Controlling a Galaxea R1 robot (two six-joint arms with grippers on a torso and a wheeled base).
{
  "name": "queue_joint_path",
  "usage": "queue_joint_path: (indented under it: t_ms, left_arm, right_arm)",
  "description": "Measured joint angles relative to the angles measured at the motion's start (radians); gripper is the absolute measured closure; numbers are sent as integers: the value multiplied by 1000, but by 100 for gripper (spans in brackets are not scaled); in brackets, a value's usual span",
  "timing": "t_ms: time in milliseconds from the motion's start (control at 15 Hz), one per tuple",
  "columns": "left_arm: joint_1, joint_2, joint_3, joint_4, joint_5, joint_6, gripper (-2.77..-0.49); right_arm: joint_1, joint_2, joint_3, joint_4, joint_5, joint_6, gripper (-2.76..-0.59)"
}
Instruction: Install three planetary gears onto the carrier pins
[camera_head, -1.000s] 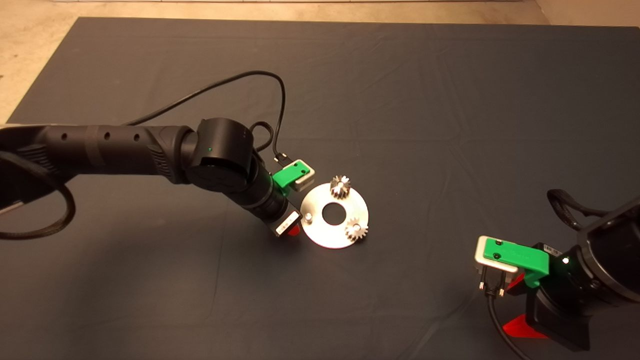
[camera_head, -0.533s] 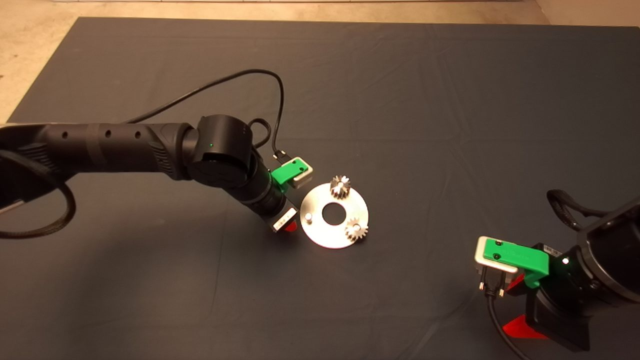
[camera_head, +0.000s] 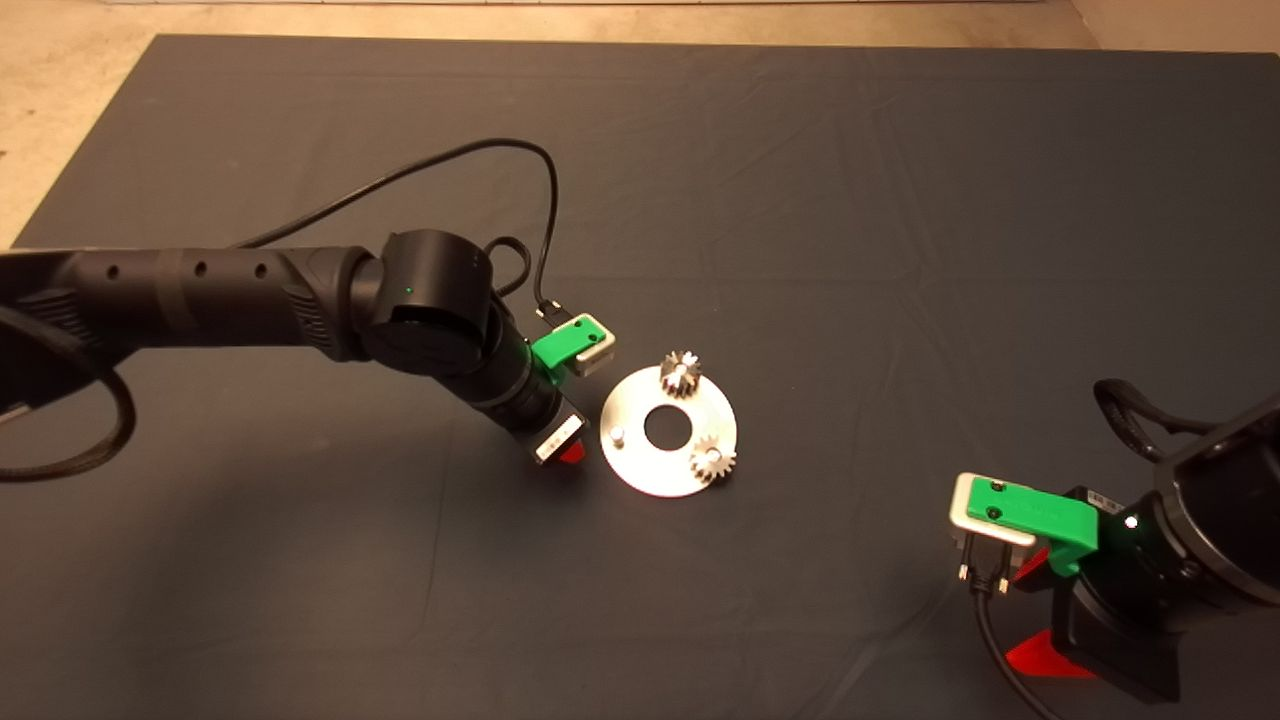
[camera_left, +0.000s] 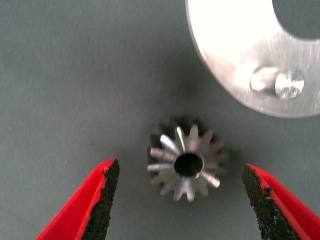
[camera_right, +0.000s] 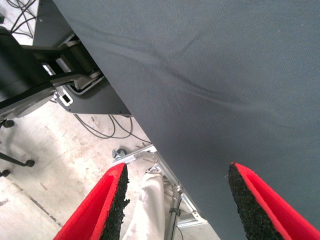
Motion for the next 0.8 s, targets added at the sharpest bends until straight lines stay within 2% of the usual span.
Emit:
queue_joint_path:
  t_ms: [200, 467, 800]
  left_arm:
    - [0, -21, 20, 0, 0, 0, -175]
    - [0, -26, 33, 0, -4, 0, -175]
    - [0, -26, 33, 0, -44, -1, -175]
  right_arm:
    - [0, 0, 0, 0, 0, 0, -147]
    - [0, 0, 0, 0, -1, 0, -147]
    - [0, 0, 0, 0, -1, 0, -147]
